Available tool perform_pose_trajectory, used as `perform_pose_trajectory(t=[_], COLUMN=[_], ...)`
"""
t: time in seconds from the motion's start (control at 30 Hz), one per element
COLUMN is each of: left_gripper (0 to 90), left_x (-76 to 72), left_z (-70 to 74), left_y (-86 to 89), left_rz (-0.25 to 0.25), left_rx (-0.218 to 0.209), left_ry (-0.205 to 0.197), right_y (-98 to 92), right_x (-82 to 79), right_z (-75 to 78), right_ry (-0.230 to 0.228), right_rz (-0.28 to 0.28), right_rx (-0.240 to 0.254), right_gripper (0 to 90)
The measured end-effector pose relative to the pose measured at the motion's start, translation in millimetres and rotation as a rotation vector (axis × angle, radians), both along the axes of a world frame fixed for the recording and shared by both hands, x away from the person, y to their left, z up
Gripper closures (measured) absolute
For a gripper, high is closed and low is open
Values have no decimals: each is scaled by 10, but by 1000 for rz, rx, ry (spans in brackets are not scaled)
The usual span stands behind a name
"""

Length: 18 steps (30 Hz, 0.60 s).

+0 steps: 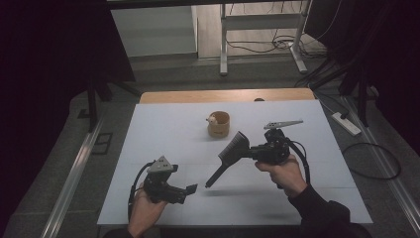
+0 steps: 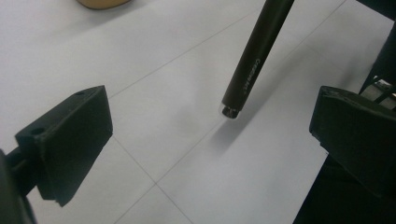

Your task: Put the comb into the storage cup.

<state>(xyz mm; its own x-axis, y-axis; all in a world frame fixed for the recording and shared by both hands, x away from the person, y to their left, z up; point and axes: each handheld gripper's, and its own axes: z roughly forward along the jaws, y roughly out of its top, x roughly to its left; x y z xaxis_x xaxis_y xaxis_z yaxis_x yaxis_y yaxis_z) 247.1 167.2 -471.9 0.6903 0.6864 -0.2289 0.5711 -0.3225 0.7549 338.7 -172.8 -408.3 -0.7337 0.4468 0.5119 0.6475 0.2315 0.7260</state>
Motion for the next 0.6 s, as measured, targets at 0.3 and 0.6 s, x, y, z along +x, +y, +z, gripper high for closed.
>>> perform_pose_trajectory(t=[0.3, 0.6], left_gripper=[3, 5], left_x=[-37, -87], left_z=[-39, -51], left_y=[113, 219], left_rz=[13, 30], left_rx=[-4, 0], left_ry=[20, 26], right_y=[-36, -64], right_x=[12, 27], right_z=[41, 68], right_ry=[-32, -49], right_rz=[-19, -44], right_rx=[1, 3], right_gripper=[839, 839])
